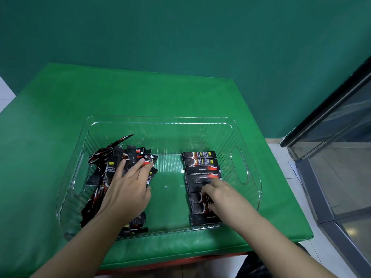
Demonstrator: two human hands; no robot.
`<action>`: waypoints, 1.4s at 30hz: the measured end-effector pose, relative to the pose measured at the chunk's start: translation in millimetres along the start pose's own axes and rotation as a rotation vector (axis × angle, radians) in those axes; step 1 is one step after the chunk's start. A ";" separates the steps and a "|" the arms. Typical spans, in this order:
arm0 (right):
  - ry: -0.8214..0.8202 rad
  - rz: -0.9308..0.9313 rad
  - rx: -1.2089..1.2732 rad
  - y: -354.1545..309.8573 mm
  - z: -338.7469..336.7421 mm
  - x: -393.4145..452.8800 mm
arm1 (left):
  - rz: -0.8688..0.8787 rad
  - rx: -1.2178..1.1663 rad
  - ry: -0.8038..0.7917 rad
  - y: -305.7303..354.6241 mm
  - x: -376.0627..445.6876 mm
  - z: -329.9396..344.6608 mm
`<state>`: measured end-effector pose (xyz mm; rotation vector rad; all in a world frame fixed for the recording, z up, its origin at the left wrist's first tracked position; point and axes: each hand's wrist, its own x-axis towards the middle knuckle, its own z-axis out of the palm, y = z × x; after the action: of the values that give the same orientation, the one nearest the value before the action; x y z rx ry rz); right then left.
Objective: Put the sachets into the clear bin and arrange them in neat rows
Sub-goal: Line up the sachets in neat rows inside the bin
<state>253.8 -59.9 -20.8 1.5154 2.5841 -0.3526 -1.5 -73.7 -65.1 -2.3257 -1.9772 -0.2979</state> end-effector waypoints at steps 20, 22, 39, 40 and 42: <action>0.007 -0.123 0.239 -62.5 1.5 80.1 | 0.031 -0.010 0.058 -0.9 0.2 0.1; 0.009 -0.050 0.358 -68.0 2.6 91.2 | 0.016 -0.007 0.049 -0.6 0.5 -0.7; 0.146 0.167 0.782 -83.5 2.4 120.3 | 0.024 -0.041 0.057 1.2 -0.9 -1.3; 0.150 0.147 0.747 -80.2 1.0 117.4 | 0.034 -0.031 0.060 1.3 -1.0 -1.3; 0.181 0.126 0.692 -70.0 -2.9 110.2 | 0.048 -0.011 0.065 1.6 -0.9 -1.0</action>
<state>138.8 0.9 -33.2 1.9693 2.6147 -1.2472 -0.1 -75.0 -64.2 -2.3353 -1.8924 -0.3769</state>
